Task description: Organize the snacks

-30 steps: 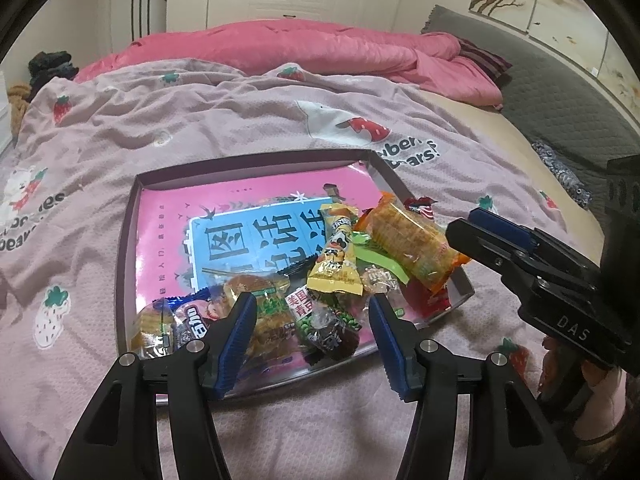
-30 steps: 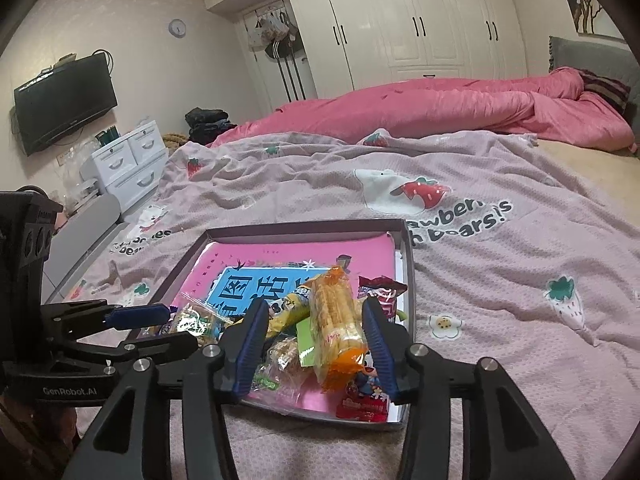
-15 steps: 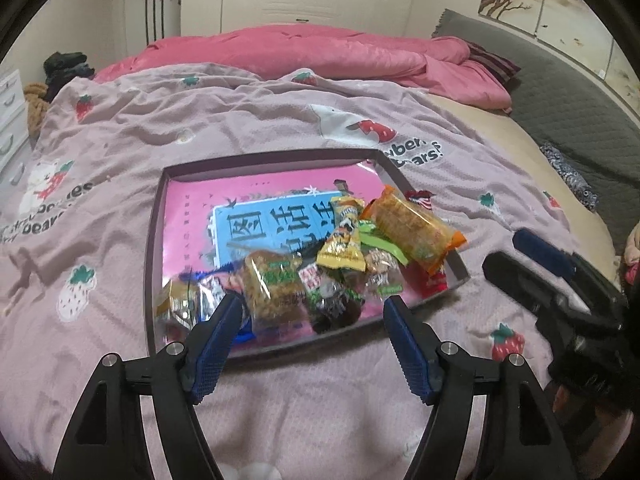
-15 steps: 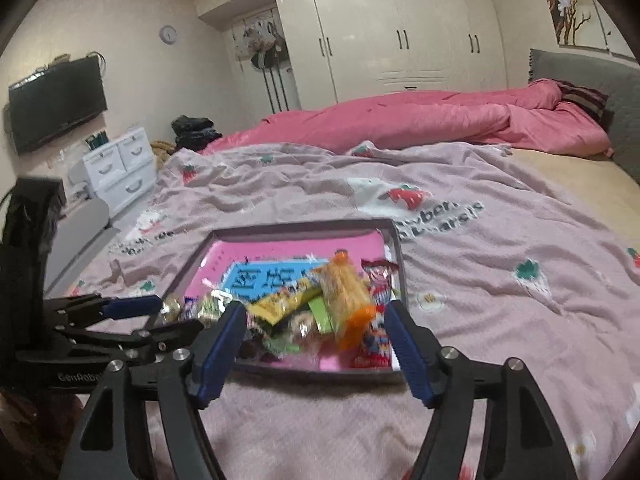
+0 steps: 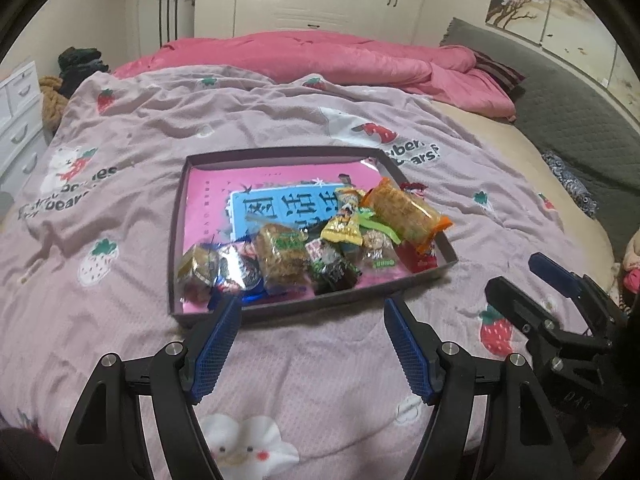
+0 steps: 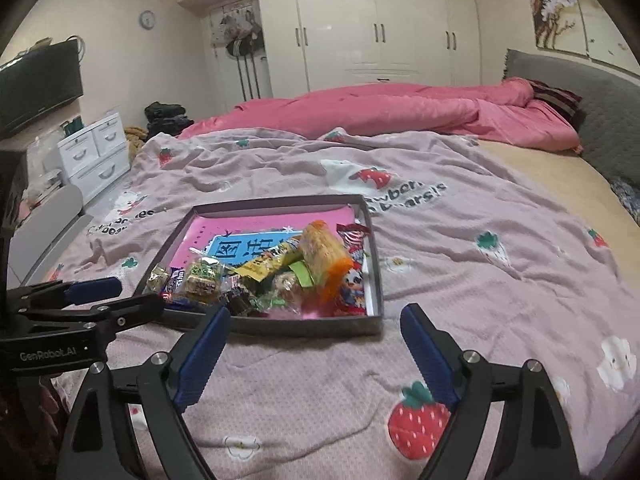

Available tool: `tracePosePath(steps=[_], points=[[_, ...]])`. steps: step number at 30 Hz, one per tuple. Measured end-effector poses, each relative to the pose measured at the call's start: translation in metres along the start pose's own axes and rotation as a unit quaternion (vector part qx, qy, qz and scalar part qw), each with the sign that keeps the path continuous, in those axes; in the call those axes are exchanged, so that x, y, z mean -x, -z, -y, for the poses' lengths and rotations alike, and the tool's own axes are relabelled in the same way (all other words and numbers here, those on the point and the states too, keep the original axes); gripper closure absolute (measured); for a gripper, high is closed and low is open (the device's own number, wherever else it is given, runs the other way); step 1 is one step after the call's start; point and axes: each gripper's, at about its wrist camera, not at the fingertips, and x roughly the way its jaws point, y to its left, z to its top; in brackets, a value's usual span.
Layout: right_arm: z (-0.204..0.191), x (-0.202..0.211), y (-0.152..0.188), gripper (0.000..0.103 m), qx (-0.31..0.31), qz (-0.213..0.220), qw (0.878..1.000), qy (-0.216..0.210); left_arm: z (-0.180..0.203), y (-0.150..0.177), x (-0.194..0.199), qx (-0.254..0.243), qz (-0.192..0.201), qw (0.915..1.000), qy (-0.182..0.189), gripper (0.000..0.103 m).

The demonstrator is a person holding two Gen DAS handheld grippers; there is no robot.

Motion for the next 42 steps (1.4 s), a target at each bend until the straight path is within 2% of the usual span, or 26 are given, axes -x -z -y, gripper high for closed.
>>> tracePosePath(steps=[6, 17, 42], points=[[0.006, 0.011, 0.009, 0.015, -0.019, -0.011, 1.000, 0.003, 0.001, 0.013, 0.011, 0.001, -0.005, 1.0000, 0.001, 0.028], [-0.007, 0.021, 0.017, 0.014, 0.002, -0.016, 1.000, 0.002, 0.001, 0.024, 0.027, 0.004, 0.000, 1.0000, -0.006, 0.028], [-0.012, 0.018, 0.020, 0.013, 0.010, -0.024, 1.000, 0.001, -0.001, 0.023, 0.030, 0.005, 0.003, 0.9998, -0.018, 0.027]])
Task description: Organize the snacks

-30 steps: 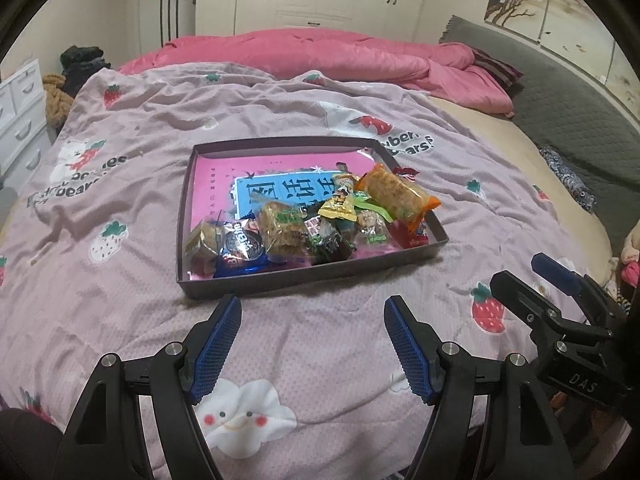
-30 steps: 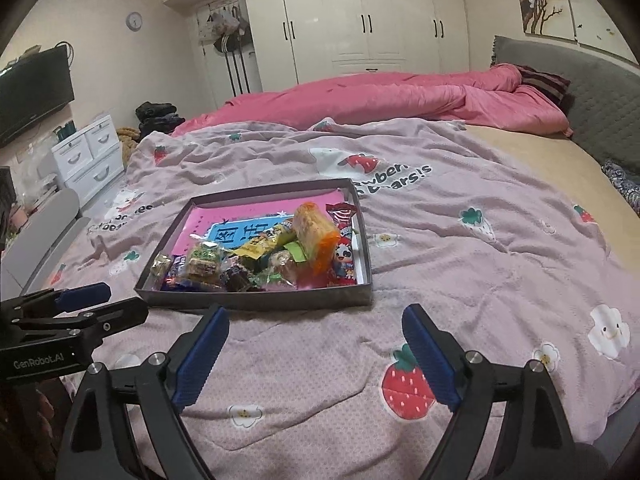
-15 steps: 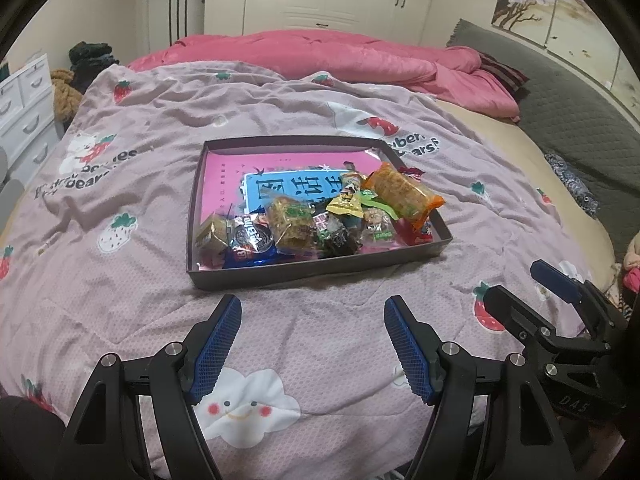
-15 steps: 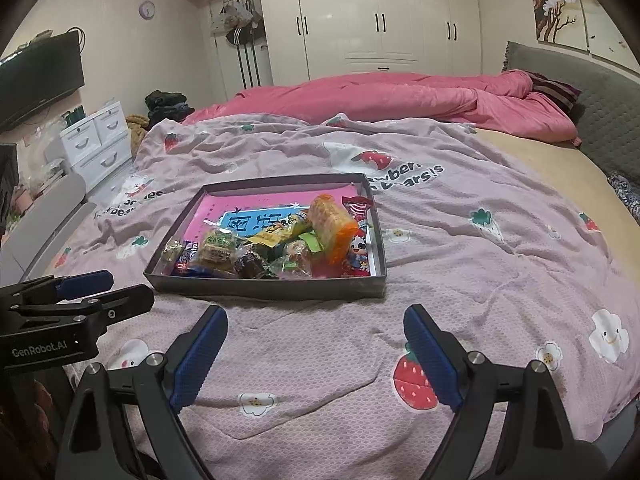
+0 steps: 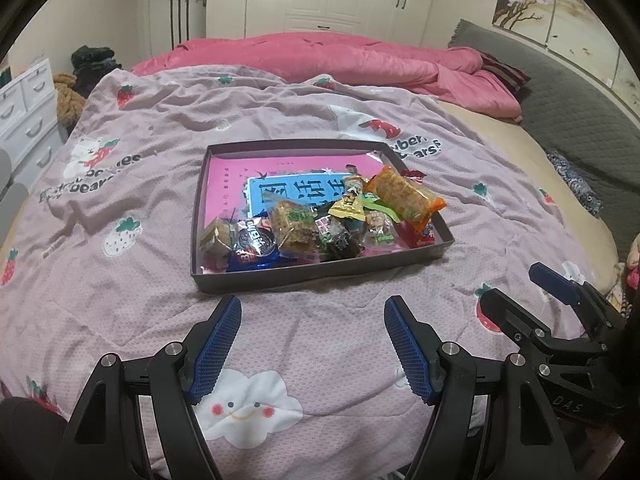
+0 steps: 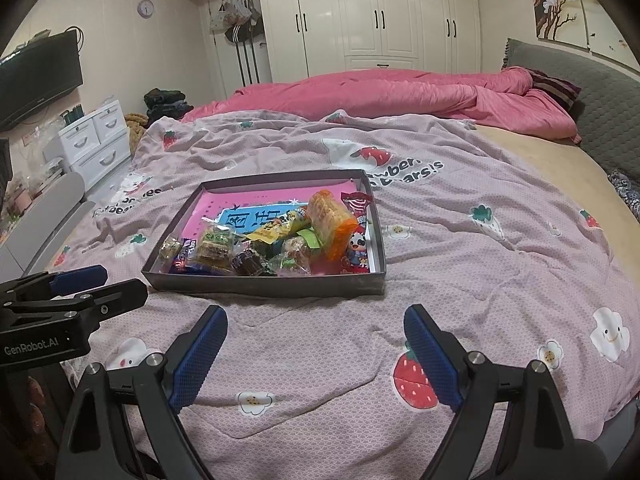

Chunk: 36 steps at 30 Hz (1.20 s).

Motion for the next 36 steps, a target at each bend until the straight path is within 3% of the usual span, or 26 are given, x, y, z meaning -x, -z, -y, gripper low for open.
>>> tracePosePath(steps=[36], points=[[-0.0017, -0.0033, 0.0023, 0.013, 0.001, -0.002, 1.000, 0.001, -0.0010, 0.0023, -0.0042, 0.003, -0.010, 0.9998, -0.018, 0.028]])
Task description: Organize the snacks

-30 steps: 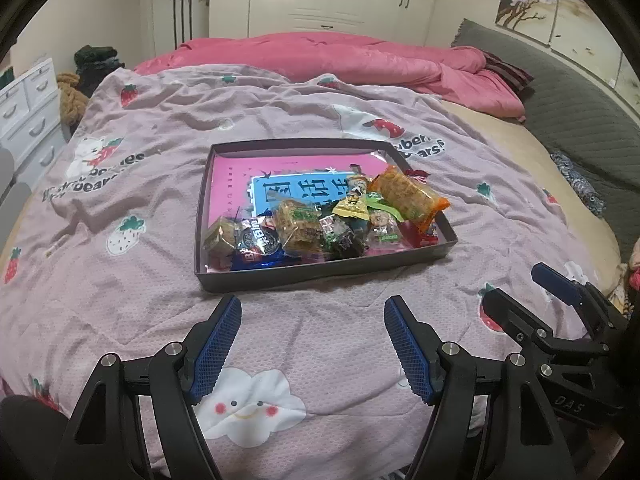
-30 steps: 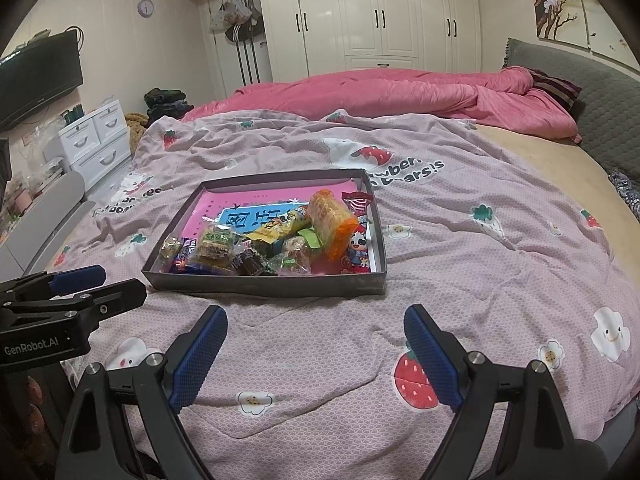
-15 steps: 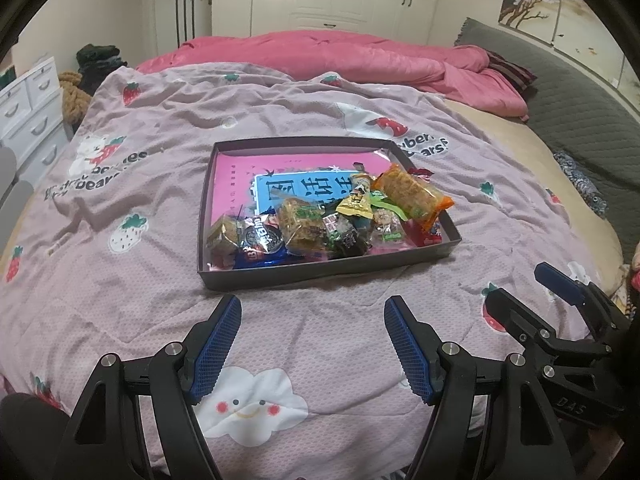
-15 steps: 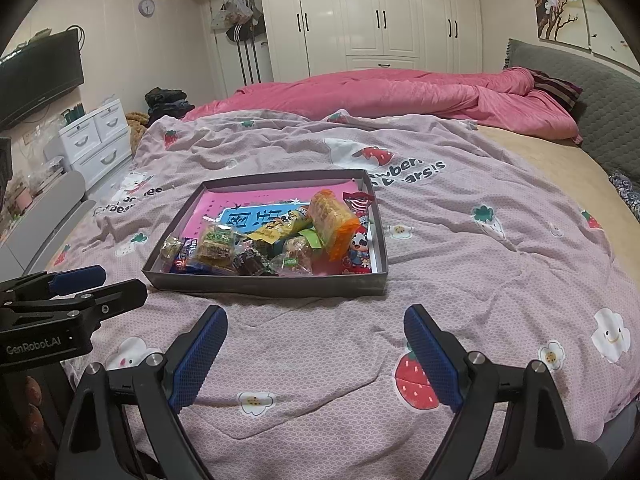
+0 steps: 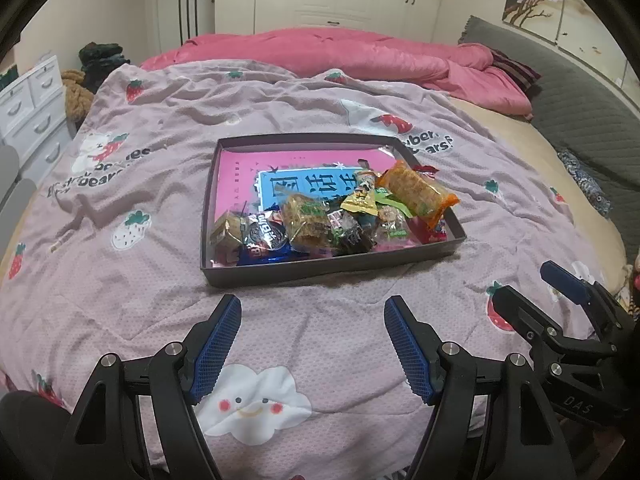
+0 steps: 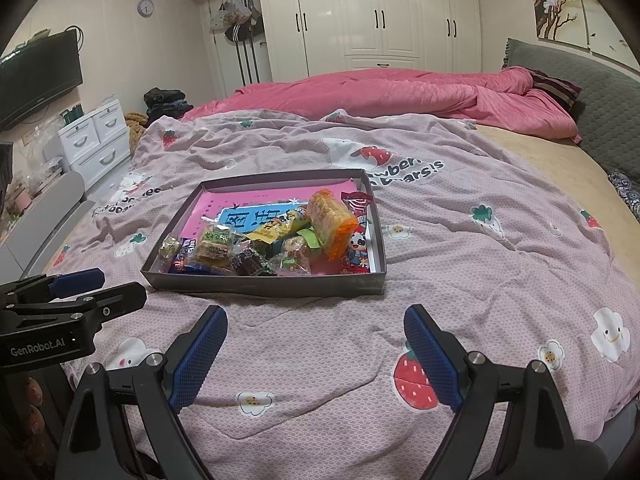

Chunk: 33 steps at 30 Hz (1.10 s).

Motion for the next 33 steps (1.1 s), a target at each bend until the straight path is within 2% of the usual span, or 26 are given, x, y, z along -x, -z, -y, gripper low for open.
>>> tracePosePath(steps=[33], points=[[0.0009, -0.0009, -0.0013, 0.013, 0.000, 0.000, 1.000, 0.000, -0.0026, 0.0008, -0.0043, 0.006, -0.003, 1.0000, 0.003, 0.028]])
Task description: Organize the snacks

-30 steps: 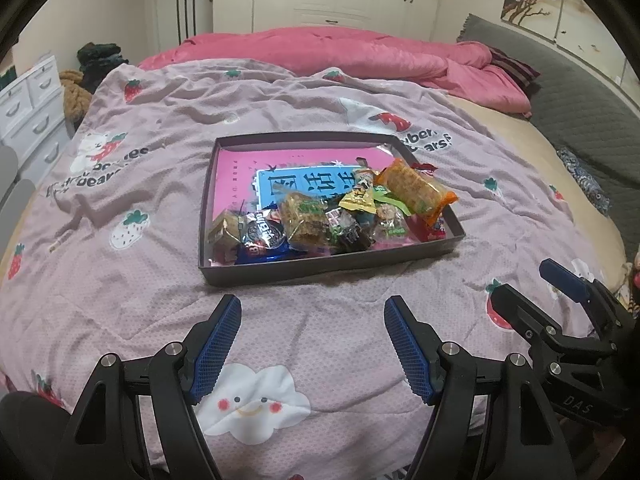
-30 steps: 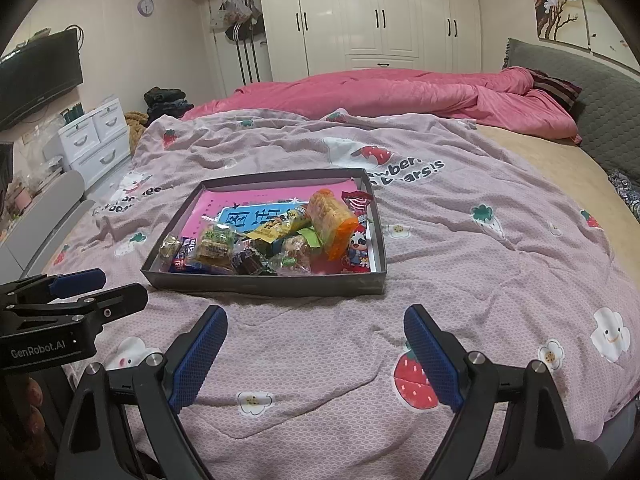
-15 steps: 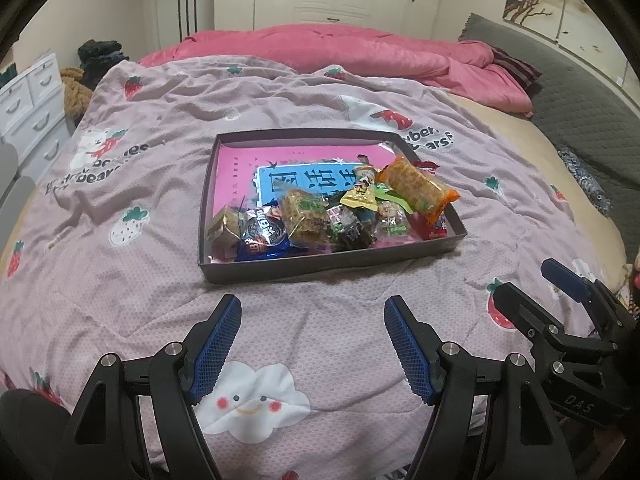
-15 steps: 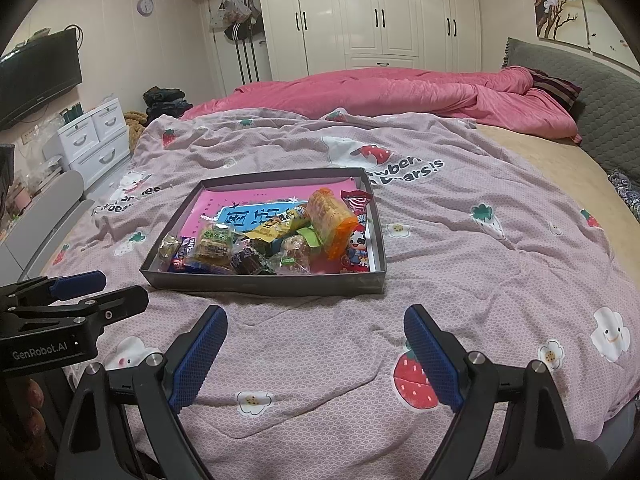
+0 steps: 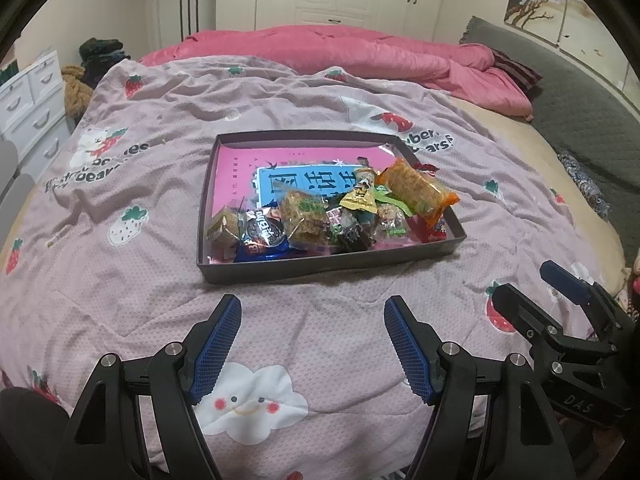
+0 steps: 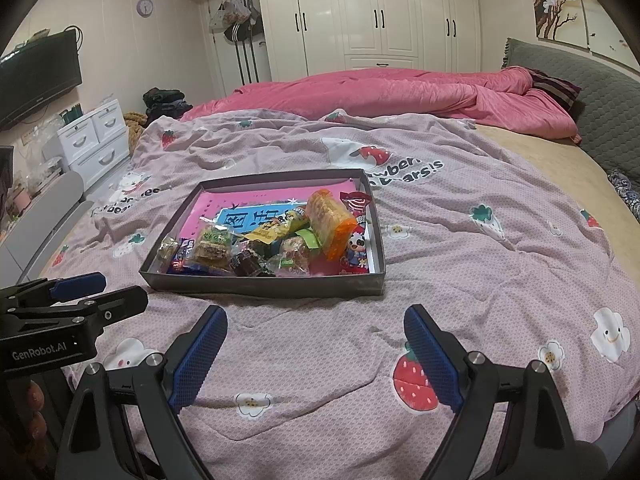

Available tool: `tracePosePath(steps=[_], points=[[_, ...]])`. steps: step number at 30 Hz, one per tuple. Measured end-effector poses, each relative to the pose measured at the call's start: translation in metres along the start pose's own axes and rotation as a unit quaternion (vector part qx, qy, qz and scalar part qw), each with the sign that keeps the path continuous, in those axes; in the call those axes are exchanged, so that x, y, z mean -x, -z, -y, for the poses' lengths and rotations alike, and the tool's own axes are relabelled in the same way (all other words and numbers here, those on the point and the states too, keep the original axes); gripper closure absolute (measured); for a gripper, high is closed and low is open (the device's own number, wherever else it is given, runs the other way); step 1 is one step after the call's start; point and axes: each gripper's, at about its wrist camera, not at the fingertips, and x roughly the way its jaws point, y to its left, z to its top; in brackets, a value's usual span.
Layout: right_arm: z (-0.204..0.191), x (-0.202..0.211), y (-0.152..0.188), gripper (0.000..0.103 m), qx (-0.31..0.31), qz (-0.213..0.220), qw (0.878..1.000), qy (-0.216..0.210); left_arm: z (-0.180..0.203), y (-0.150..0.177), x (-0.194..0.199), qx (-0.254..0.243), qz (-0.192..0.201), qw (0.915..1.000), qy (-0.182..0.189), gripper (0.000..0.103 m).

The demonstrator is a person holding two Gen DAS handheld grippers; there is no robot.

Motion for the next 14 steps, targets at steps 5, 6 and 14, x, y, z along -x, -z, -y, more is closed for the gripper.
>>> tracePosePath(steps=[5, 6, 14], points=[[0.001, 0.000, 0.000, 0.013, 0.001, 0.000, 1.000, -0.001, -0.003, -0.001, -0.001, 0.010, -0.001, 0.9999, -0.006, 0.028], [0.001, -0.001, 0.000, 0.013, 0.000, -0.001, 1.000, -0.002, -0.004, -0.001, -0.002, 0.016, -0.002, 0.9999, -0.005, 0.028], [0.012, -0.012, -0.008, 0.013, -0.010, 0.007, 1.000, -0.011, -0.039, -0.012, -0.017, 0.071, -0.002, 0.9974, -0.008, 0.027]])
